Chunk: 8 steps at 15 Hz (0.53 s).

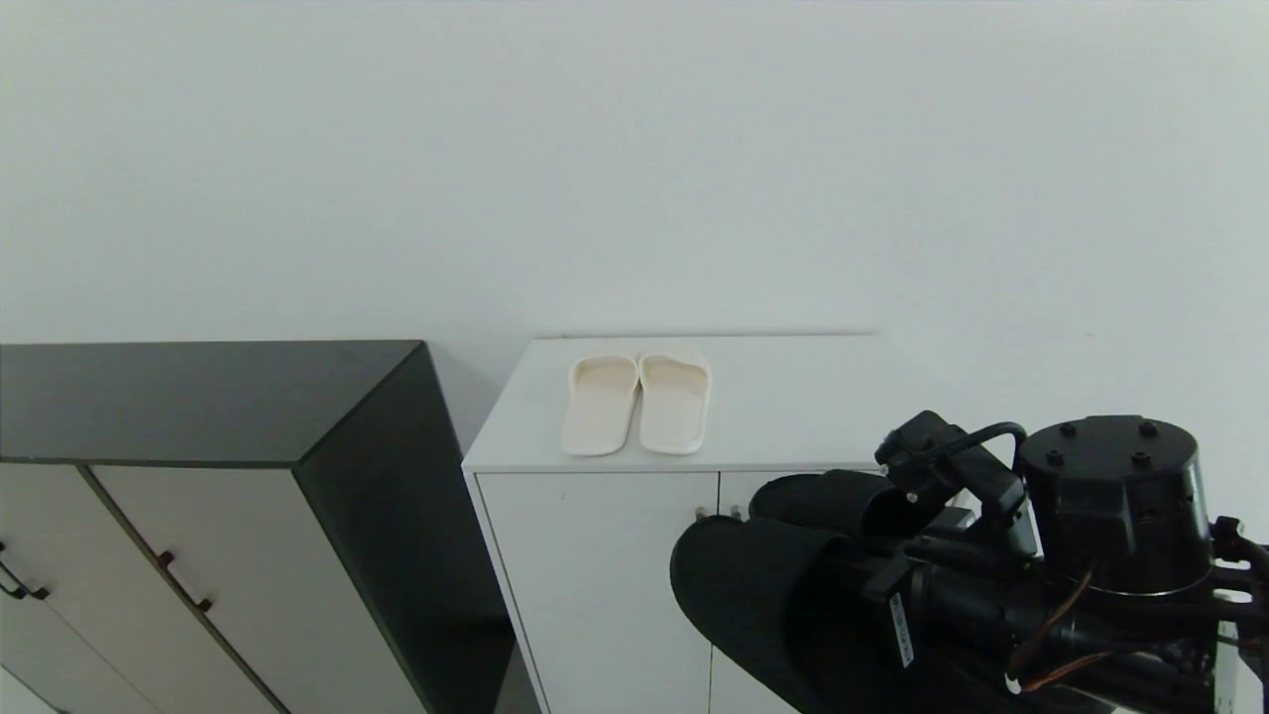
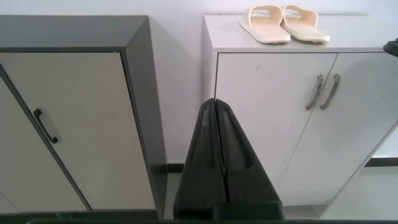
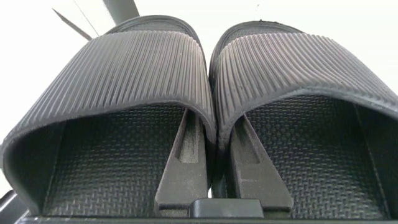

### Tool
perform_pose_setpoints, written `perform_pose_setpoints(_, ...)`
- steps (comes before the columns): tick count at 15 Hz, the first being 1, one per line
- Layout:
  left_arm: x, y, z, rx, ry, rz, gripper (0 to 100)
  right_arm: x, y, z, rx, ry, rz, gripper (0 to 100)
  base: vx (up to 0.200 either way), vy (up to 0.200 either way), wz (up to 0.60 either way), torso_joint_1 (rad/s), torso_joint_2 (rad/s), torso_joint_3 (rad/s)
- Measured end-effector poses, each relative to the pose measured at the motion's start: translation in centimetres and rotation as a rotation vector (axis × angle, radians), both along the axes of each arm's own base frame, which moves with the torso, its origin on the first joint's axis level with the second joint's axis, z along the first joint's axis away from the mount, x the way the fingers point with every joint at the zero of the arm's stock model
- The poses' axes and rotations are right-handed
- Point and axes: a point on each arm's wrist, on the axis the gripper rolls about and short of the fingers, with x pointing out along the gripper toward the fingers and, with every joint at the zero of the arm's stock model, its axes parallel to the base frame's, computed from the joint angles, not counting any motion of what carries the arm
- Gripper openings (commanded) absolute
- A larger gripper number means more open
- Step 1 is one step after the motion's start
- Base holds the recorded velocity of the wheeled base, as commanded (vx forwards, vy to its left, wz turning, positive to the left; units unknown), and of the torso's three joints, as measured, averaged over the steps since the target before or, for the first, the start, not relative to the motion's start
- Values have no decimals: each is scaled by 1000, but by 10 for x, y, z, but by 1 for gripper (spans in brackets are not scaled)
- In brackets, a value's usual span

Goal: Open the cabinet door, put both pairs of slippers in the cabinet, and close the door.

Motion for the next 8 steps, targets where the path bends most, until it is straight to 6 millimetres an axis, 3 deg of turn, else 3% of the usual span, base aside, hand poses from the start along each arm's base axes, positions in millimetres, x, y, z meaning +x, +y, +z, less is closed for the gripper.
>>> perform_pose_setpoints(3, 0, 0, 0, 0, 0, 0, 0, 0, 0, -1, -6, -2, 2, 0, 0, 0, 0, -44, 111, 70)
perform_pose_setpoints(8, 0, 0, 0, 0, 0, 0, 0, -1, -1, -3, -19, 1, 5, 0, 0, 0, 0, -200, 490, 283)
